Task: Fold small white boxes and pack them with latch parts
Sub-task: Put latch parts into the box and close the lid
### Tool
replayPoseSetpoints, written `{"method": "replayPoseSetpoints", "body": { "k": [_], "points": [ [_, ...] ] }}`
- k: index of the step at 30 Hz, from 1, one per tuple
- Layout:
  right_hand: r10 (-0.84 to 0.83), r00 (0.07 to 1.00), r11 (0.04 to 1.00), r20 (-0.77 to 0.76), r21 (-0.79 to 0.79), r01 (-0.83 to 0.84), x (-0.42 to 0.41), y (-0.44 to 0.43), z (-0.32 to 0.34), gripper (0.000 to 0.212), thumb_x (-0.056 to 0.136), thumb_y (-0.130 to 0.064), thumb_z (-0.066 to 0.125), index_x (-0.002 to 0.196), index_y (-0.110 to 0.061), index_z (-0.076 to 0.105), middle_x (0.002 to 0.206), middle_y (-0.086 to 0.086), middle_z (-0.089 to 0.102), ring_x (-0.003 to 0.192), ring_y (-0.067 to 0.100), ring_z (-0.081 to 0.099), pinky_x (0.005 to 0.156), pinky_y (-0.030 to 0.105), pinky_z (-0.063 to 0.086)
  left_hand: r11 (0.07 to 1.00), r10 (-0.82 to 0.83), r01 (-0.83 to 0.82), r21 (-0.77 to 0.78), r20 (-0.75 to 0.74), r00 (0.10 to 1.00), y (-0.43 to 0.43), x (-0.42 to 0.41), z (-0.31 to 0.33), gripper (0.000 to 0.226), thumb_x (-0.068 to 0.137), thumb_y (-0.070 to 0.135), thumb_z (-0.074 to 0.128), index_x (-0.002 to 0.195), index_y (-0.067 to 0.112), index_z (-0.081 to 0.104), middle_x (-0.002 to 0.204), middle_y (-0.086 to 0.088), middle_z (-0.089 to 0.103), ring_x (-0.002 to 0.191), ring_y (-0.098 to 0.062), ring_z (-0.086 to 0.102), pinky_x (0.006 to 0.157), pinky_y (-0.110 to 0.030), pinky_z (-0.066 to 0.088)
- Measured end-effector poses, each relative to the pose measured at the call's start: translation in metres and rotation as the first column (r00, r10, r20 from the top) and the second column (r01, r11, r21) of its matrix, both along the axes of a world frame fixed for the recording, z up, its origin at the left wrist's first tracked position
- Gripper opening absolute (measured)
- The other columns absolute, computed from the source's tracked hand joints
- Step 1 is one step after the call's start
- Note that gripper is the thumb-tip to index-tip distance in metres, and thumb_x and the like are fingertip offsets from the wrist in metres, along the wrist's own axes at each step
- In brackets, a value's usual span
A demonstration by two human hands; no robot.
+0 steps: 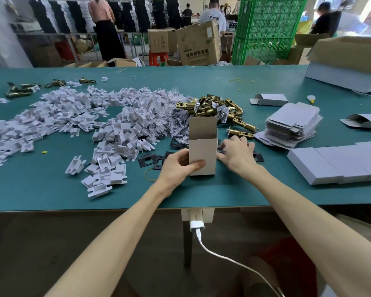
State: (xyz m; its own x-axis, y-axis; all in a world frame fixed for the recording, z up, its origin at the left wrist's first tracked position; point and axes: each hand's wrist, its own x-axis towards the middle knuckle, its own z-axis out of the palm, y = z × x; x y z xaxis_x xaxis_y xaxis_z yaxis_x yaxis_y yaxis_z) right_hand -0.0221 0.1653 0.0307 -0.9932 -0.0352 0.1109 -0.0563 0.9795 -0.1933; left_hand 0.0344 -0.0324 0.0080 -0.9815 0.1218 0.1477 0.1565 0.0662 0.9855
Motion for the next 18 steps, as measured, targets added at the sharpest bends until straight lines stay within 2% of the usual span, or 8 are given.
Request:
{"method": "replayPoseSetpoints", "body": {
  "k": [3, 5, 6, 8, 10, 13, 15, 18],
  "points": [
    [0.027, 0.998, 0.999, -0.056, -0.045, -0.029, 0.007, 0.004, 0.005, 0.028, 0.102, -0.032, 0.049, 0.105, -0.018, 0.072, 0.109, 0.009, 0.065, 0.111, 0.032, 0.053, 0.097, 0.045, 0.031, 1.0, -0.001, 0.001, -0.002, -0.003, 1.0, -0.001, 0.0, 0.001, 0.034, 0.087, 0.015, 0.084, 0.118, 0.021, 0.073, 0.113, 0.005, 0.079, 0.108, -0.01, 0.073, 0.091, -0.02, 0.056],
    [0.027, 0.994, 0.981, -0.111, -0.188, -0.047, 0.01, 0.01, 0.013, 0.028, 0.104, -0.023, 0.049, 0.094, -0.014, 0.073, 0.097, 0.009, 0.072, 0.099, 0.033, 0.063, 0.096, 0.043, 0.038, 1.0, -0.006, 0.006, 0.0, -0.002, 1.0, -0.001, 0.001, 0.001, 0.034, 0.087, 0.016, 0.084, 0.119, 0.021, 0.074, 0.113, 0.006, 0.079, 0.108, -0.009, 0.073, 0.091, -0.019, 0.056],
    [0.016, 0.991, 0.947, -0.135, -0.317, -0.058, 0.011, 0.014, 0.02, 0.025, 0.105, -0.02, 0.051, 0.095, -0.013, 0.073, 0.095, 0.008, 0.074, 0.093, 0.029, 0.068, 0.094, 0.042, 0.045, 1.0, -0.008, 0.008, 0.001, 0.0, 1.0, -0.001, 0.001, 0.001, 0.035, 0.087, 0.016, 0.084, 0.121, 0.02, 0.073, 0.114, 0.005, 0.079, 0.108, -0.009, 0.073, 0.092, -0.02, 0.056],
    [-0.017, 0.977, 0.825, -0.214, -0.555, -0.107, 0.018, 0.017, 0.041, 0.018, 0.104, -0.017, 0.058, 0.101, -0.01, 0.074, 0.092, 0.008, 0.076, 0.075, 0.018, 0.071, 0.078, 0.029, 0.057, 1.0, -0.009, 0.009, -0.002, 0.004, 1.0, -0.002, 0.0, 0.0, 0.036, 0.087, 0.018, 0.084, 0.121, 0.02, 0.073, 0.115, 0.005, 0.078, 0.109, -0.009, 0.073, 0.094, -0.022, 0.057],
    [-0.046, 0.931, 0.73, -0.362, -0.649, -0.216, 0.025, 0.016, 0.064, 0.013, 0.102, -0.014, 0.06, 0.106, -0.009, 0.072, 0.09, 0.008, 0.075, 0.069, 0.015, 0.072, 0.069, 0.027, 0.06, 1.0, -0.004, 0.005, -0.011, 0.009, 1.0, -0.003, -0.002, 0.0, 0.035, 0.088, 0.019, 0.084, 0.121, 0.022, 0.072, 0.115, 0.006, 0.078, 0.109, -0.008, 0.073, 0.093, -0.022, 0.057],
    [-0.029, 0.827, 0.663, -0.562, -0.63, -0.405, 0.035, 0.006, 0.093, 0.011, 0.101, -0.014, 0.062, 0.108, -0.014, 0.069, 0.085, -0.003, 0.074, 0.07, 0.008, 0.073, 0.069, 0.023, 0.058, 1.0, 0.001, -0.001, -0.022, 0.014, 1.0, -0.003, -0.003, -0.003, 0.036, 0.087, 0.021, 0.084, 0.121, 0.022, 0.072, 0.115, 0.008, 0.078, 0.108, -0.007, 0.072, 0.092, -0.02, 0.056],
    [0.069, 0.805, 0.638, -0.589, -0.595, -0.489, 0.04, -0.006, 0.101, 0.009, 0.099, -0.012, 0.063, 0.104, -0.014, 0.071, 0.085, -0.005, 0.075, 0.067, 0.007, 0.072, 0.067, 0.019, 0.055, 1.0, 0.003, -0.003, -0.024, 0.019, 1.0, -0.003, -0.004, -0.003, 0.038, 0.087, 0.021, 0.085, 0.122, 0.022, 0.072, 0.114, 0.009, 0.078, 0.109, -0.007, 0.072, 0.094, -0.022, 0.056],
    [0.252, 0.787, 0.724, -0.563, -0.431, -0.539, 0.045, -0.024, 0.098, 0.01, 0.096, -0.006, 0.066, 0.1, -0.009, 0.074, 0.092, -0.002, 0.076, 0.076, 0.008, 0.069, 0.073, 0.023, 0.056, 1.0, 0.005, -0.004, -0.028, 0.026, 1.0, -0.002, -0.003, -0.003, 0.038, 0.086, 0.021, 0.085, 0.122, 0.023, 0.072, 0.114, 0.009, 0.078, 0.109, -0.008, 0.072, 0.098, -0.027, 0.056]
  ]
}}
